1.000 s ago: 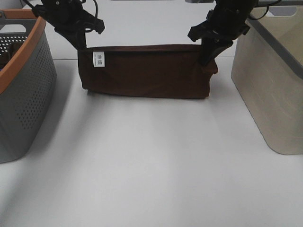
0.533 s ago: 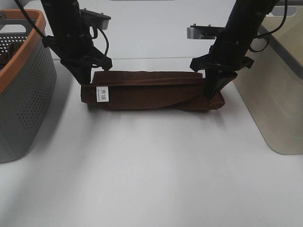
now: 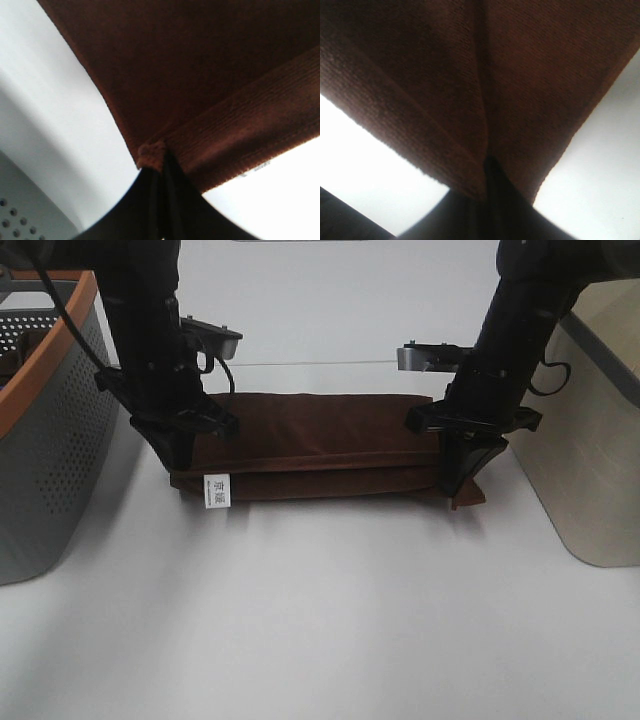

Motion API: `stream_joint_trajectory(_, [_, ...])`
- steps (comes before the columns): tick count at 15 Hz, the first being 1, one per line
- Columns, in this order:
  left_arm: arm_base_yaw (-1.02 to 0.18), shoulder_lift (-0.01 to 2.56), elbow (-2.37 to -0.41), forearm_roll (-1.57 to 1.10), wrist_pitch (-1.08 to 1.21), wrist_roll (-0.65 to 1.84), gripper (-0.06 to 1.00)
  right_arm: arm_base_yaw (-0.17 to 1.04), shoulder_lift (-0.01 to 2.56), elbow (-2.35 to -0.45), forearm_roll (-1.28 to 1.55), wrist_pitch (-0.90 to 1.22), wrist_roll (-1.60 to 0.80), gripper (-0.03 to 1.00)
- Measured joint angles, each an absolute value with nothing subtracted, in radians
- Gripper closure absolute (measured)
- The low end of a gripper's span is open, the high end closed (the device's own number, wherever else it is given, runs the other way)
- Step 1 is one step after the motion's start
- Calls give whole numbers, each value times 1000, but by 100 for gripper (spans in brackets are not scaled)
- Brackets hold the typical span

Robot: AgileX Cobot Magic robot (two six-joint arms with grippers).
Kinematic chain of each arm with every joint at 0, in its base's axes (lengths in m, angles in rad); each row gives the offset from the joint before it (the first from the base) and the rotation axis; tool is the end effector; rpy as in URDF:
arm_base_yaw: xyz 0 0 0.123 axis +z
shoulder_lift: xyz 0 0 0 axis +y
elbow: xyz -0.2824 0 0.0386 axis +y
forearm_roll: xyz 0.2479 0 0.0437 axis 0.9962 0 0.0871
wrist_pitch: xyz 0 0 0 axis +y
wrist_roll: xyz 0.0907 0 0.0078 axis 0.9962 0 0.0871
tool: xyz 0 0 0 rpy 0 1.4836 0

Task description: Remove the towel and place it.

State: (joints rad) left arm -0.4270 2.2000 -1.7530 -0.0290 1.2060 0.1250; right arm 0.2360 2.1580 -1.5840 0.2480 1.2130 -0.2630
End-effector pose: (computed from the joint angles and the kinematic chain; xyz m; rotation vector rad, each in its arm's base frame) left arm 0.3996 -0.1845 0.1699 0.8403 3.0259 -0.0433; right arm 0.3936 0.1162 0.1508 0.5906 -2.9382 -0.3436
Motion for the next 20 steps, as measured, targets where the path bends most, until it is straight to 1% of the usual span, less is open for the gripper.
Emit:
stream_joint_trajectory(4, [-429,2200,-1681,-47,1199,125,94,238,2158,-1535,266,1213,-262,95])
stream_joint_trajectory(5, [-429,2200,-1680,-44,1198,125,94,238,2158,-1535,265,1213,-261,91])
stream_joint_trajectory(6, [-429,2200,-1680,-27,1203,125,93,238,2158,-1535,252,1213,-257,83])
stream_joint_trajectory(7, [-428,2200,-1680,-17,1205,125,87,237,2158,-1535,243,1213,-250,68])
stream_joint_trajectory(8, [-428,2200,-1680,-7,1209,125,71,237,2158,-1535,236,1213,-233,51])
stream_joint_trajectory(9, [-428,2200,-1680,0,1210,125,48,237,2158,-1535,235,1215,-224,34])
stream_joint_trajectory(10, [-428,2200,-1680,0,1212,120,5,237,2158,-1535,235,1217,-208,15])
stream_joint_trajectory(11, [-428,2200,-1680,0,1212,120,5,237,2158,-1535,235,1217,-208,15])
stream_joint_trajectory(12, [-428,2200,-1680,-6,1215,94,-3,237,2156,-1535,235,1217,-190,11])
stream_joint_trajectory(14, [-428,2199,-1680,-6,1215,83,-4,237,2149,-1535,235,1217,-180,10])
stream_joint_trajectory(16, [-428,2180,-1712,-9,1216,77,-4,237,2081,-1535,260,1217,-183,10])
stream_joint_trajectory(20, [-428,2107,-1930,-54,1217,76,-4,237,1932,-1629,289,1217,-184,10])
